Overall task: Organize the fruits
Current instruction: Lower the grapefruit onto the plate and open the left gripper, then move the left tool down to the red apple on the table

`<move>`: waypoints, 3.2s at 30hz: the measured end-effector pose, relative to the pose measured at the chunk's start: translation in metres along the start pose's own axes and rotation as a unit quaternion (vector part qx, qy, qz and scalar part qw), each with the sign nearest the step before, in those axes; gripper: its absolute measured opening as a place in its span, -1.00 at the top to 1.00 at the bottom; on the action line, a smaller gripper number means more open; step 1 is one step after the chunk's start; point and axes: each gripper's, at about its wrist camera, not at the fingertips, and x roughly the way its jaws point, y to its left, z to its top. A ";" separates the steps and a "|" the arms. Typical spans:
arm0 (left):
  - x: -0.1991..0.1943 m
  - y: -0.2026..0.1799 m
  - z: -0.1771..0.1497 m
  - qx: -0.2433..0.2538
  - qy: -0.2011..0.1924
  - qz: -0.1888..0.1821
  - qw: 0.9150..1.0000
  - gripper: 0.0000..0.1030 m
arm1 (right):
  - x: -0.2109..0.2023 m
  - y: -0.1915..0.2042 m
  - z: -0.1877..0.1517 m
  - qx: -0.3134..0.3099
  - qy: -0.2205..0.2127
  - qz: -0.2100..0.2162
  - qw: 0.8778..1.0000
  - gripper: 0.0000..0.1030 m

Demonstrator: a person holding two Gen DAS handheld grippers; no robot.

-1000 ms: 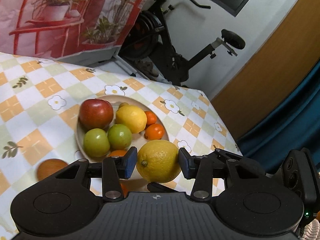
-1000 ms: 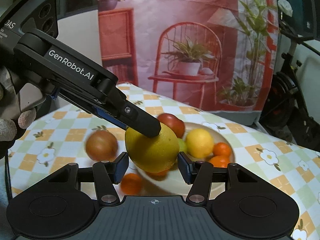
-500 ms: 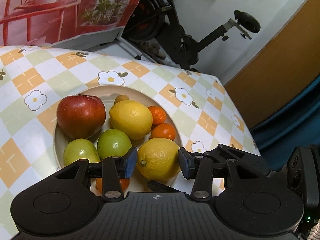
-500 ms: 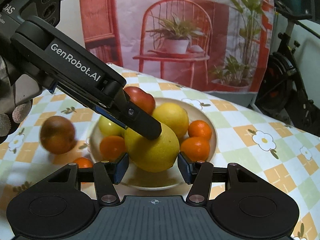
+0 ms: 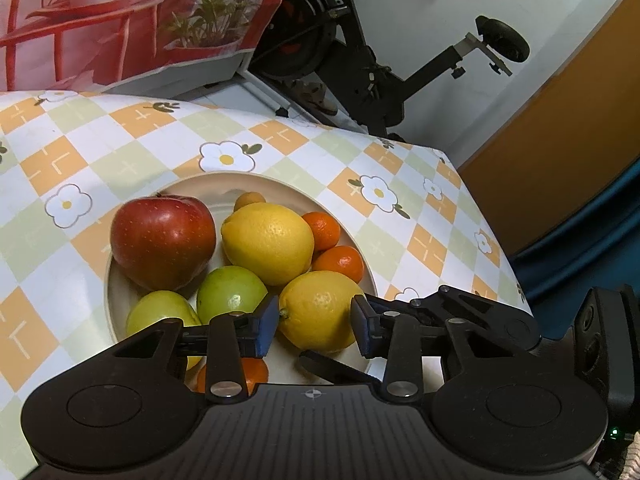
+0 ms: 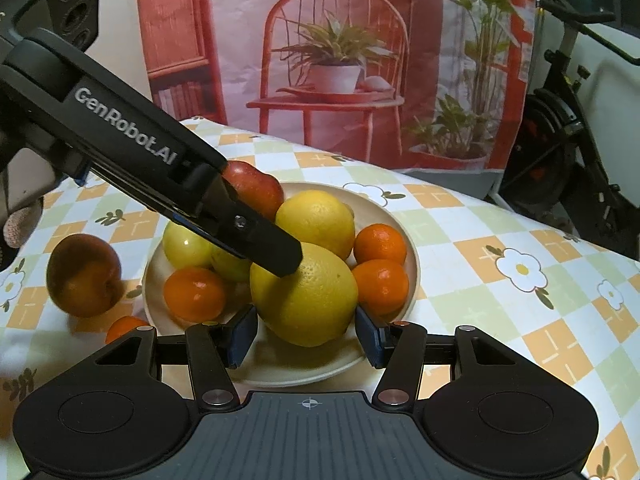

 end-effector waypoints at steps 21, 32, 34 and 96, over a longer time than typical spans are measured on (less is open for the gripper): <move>-0.038 0.002 -0.004 0.024 -0.042 0.046 0.998 0.20 | -0.006 0.007 0.010 0.024 -0.008 -0.028 0.999 0.01; -0.073 0.008 -0.017 0.035 -0.069 0.081 0.994 0.20 | -0.029 0.030 0.014 0.022 -0.020 -0.030 0.999 0.01; -0.079 0.012 -0.021 0.035 -0.073 0.090 0.993 0.20 | -0.032 0.034 0.014 0.027 -0.023 -0.029 0.999 0.01; -0.132 0.115 -0.079 -0.048 -0.065 0.114 0.990 0.19 | 0.016 0.172 0.018 -0.020 0.018 0.051 0.998 -0.01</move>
